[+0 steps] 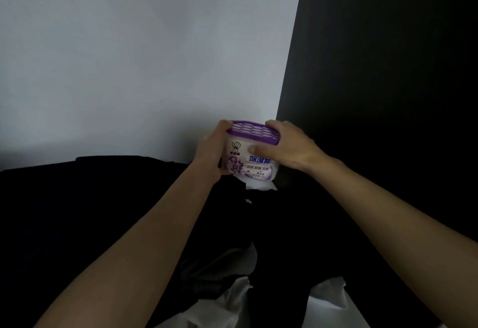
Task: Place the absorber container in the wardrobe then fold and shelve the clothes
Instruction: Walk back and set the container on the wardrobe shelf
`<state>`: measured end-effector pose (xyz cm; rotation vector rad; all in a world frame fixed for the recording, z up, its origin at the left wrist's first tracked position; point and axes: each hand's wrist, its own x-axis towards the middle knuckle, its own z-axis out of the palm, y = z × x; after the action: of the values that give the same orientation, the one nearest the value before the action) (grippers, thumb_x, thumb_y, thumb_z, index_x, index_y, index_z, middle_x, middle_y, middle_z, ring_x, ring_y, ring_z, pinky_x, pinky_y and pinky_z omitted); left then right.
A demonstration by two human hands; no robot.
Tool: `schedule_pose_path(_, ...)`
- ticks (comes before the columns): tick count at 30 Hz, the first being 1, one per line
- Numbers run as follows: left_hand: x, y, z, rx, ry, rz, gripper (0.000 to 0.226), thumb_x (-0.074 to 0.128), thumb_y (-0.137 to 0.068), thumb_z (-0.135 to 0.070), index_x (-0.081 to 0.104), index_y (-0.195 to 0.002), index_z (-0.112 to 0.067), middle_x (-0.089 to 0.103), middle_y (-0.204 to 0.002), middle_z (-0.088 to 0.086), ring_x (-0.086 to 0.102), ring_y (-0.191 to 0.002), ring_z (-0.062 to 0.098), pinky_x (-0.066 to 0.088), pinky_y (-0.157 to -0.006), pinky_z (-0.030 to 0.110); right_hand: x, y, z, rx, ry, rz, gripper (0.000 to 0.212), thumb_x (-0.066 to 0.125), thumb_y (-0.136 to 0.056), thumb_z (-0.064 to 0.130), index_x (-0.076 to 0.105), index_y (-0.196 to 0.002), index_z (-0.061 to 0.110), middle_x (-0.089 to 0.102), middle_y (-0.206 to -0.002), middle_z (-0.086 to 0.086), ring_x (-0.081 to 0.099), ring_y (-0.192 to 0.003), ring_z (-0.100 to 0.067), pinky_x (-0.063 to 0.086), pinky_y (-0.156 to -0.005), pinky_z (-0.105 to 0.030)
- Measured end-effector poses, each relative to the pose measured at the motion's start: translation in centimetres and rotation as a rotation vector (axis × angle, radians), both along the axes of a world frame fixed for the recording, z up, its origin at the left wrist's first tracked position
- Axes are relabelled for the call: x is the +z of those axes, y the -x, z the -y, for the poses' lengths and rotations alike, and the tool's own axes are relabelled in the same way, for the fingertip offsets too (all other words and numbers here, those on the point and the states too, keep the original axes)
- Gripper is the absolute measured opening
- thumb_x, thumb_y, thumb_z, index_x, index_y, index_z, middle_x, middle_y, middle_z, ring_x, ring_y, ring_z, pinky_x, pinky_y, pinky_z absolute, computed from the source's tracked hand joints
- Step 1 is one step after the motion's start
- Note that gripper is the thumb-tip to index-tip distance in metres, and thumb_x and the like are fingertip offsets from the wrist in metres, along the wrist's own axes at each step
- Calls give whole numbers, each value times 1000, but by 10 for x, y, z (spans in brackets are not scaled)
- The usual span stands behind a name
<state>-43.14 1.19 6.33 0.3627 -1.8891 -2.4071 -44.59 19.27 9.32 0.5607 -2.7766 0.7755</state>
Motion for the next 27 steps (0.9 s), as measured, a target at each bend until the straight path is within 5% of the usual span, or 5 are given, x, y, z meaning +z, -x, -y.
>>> schedule_pose_path(4,1,49,-17,-99,117,-55,49,59,-70,-61,72,-102,-26,77,-92,-1,71,-87,21,61,-75,44,13,40,-4,-123,-251,-23,83,73,-63,74,50,-127,27,53,-106,3,57,-93,-16,53,-76,-35)
schedule_pose_path(8,-19,98,-22,-141,66,-131,48,31,-100,-48,65,-113,-17,71,-115,5,63,-106,22,49,-78,32,3,73,-2,-218,-234,-87,84,78,-64,68,50,-127,21,51,-115,-5,56,-104,-25,54,-83,-39)
schedule_pose_path(13,-84,127,-3,-144,939,-63,34,48,-96,-11,59,-127,-2,59,-133,19,54,-124,31,40,-103,34,-31,99,7,-293,-327,-123,88,78,-70,63,42,-135,14,48,-132,-12,48,-121,-30,47,-87,-38)
schedule_pose_path(18,-141,124,10,-331,1488,-48,41,58,-92,-32,55,-120,-2,60,-127,22,57,-117,37,42,-95,36,-66,122,16,-261,-397,-83,85,78,-72,59,42,-134,14,48,-133,-13,46,-123,-31,46,-93,-39)
schedule_pose_path(27,-165,133,11,-349,1480,-187,46,58,-89,-26,53,-133,-16,46,-145,9,37,-135,34,21,-109,37,-101,154,27,-225,-416,63,94,86,-67,51,42,-141,14,50,-134,-9,46,-126,-27,47,-96,-41)
